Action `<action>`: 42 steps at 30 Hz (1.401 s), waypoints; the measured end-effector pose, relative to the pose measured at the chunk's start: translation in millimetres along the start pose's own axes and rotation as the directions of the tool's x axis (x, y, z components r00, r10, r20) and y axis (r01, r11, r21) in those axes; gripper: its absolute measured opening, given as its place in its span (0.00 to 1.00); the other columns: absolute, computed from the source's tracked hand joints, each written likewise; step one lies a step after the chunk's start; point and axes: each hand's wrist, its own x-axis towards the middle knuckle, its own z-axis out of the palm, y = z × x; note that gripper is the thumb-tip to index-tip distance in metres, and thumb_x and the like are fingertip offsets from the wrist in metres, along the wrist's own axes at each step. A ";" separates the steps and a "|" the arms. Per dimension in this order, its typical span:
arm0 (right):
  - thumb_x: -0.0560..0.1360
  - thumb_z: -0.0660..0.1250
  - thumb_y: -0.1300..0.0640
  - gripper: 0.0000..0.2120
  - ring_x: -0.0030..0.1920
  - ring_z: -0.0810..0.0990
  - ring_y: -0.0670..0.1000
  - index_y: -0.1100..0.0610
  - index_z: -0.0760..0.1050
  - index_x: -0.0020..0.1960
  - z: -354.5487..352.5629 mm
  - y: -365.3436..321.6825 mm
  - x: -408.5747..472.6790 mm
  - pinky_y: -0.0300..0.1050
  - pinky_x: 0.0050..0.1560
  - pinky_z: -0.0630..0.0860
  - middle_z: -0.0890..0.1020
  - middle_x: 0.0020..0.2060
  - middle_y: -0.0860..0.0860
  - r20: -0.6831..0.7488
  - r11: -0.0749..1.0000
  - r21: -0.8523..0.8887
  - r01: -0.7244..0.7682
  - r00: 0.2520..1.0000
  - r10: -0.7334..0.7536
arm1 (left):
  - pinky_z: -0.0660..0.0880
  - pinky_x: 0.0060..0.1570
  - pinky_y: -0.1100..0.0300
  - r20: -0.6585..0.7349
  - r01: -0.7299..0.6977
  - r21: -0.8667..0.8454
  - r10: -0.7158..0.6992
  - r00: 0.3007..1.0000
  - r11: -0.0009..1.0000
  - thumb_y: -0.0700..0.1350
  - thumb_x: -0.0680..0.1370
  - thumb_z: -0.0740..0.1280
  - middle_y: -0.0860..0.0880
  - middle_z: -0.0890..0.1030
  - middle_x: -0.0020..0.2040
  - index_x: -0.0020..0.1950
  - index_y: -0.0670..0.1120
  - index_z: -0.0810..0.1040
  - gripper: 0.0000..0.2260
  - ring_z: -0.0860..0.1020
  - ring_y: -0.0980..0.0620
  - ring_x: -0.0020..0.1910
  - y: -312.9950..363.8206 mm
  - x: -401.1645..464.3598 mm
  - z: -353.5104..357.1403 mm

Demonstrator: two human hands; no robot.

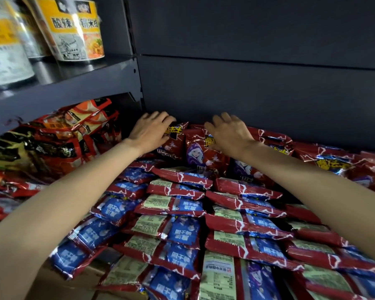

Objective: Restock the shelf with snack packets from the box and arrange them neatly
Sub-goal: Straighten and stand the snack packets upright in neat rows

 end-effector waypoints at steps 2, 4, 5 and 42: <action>0.74 0.68 0.44 0.31 0.60 0.71 0.56 0.56 0.61 0.70 0.5 3.2 -3.6 0.48 0.59 0.70 0.72 0.60 0.57 -0.025 0.999 0.049 -0.013 1.000 0.015 | 0.66 0.62 0.50 -0.023 0.003 -0.017 -0.003 1.000 1.000 0.49 0.76 0.66 0.48 0.70 0.67 0.72 0.49 0.62 0.25 0.70 0.46 0.64 7.0 -0.8 -0.7; 0.70 0.73 0.47 0.32 0.55 0.74 0.57 0.56 0.65 0.68 0.3 7.4 -8.6 0.50 0.56 0.73 0.74 0.56 0.57 -0.095 0.997 0.063 0.046 0.995 -0.040 | 0.66 0.61 0.49 -0.073 -0.014 -0.057 0.010 0.997 0.998 0.49 0.75 0.67 0.47 0.70 0.66 0.71 0.49 0.64 0.26 0.70 0.45 0.63 11.9 -3.3 -4.9; 0.68 0.75 0.50 0.31 0.54 0.76 0.57 0.56 0.68 0.65 2.2 9.8 -10.7 0.51 0.54 0.74 0.75 0.56 0.58 -0.156 0.992 0.023 0.121 0.981 -0.116 | 0.67 0.60 0.49 -0.132 -0.049 -0.090 0.037 0.991 0.995 0.48 0.74 0.68 0.47 0.71 0.65 0.70 0.48 0.66 0.26 0.71 0.45 0.62 14.2 -5.3 -7.5; 0.75 0.66 0.56 0.29 0.61 0.74 0.59 0.53 0.61 0.73 13.4 -72.2 70.7 0.51 0.58 0.73 0.72 0.64 0.58 0.082 0.787 0.600 0.145 0.967 -0.241 | 0.78 0.50 0.54 0.189 -0.065 0.065 0.052 0.981 0.996 0.47 0.80 0.62 0.53 0.78 0.61 0.65 0.52 0.74 0.14 0.74 0.51 0.61 -46.9 -70.3 -10.0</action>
